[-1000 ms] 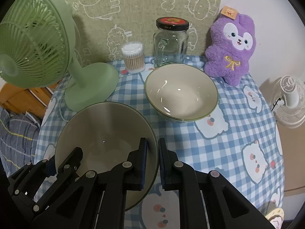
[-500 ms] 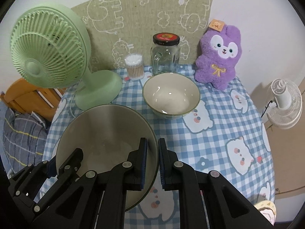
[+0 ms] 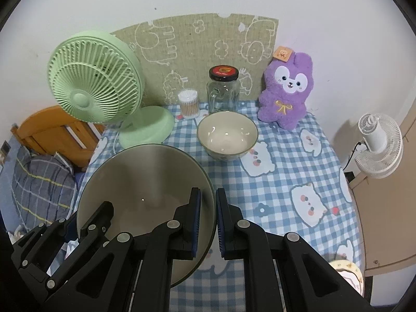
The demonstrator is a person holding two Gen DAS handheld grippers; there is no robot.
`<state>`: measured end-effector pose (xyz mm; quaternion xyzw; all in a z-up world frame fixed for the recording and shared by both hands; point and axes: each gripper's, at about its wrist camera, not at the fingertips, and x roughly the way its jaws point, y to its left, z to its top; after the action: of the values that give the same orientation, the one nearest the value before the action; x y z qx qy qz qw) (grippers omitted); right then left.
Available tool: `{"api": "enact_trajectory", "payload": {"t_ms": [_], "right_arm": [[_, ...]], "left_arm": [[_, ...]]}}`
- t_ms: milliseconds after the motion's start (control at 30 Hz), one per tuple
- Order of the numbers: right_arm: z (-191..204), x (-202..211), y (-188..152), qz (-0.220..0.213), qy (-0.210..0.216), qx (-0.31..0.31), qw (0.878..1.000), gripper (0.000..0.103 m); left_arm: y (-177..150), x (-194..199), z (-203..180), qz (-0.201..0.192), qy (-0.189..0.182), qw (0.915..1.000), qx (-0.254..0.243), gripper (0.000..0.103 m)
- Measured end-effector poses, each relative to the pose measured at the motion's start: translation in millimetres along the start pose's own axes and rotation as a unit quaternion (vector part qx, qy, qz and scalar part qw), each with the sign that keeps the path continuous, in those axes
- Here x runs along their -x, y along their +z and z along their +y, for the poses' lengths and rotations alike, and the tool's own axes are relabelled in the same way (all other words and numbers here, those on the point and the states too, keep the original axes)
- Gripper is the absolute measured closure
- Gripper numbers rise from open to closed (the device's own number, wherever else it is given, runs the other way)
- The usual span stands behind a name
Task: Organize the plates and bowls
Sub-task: 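Lift the second bowl with both grippers and carry it to the first bowl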
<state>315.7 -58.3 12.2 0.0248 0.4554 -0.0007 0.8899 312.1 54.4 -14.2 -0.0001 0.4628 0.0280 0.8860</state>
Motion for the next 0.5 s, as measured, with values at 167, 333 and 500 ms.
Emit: {"api": "enact_trajectory", "payload": {"t_ms": [167, 333, 500], "right_arm": [[-5.8, 21.7, -11.7, -0.007, 0.001, 0.007, 1.000, 0.088], [-11.5, 42.2, -25.0, -0.013, 0.004, 0.016, 1.000, 0.088], [-16.3, 55.6, -38.8, -0.015, 0.007, 0.020, 1.000, 0.088]], "left_arm": [[-11.6, 21.1, -4.4, -0.005, 0.001, 1.0000, 0.003, 0.091], [-24.2, 39.7, -7.9, -0.008, 0.003, 0.9999, 0.008, 0.091], [-39.8, 55.8, -10.2, -0.013, 0.005, 0.9998, 0.014, 0.091]]}}
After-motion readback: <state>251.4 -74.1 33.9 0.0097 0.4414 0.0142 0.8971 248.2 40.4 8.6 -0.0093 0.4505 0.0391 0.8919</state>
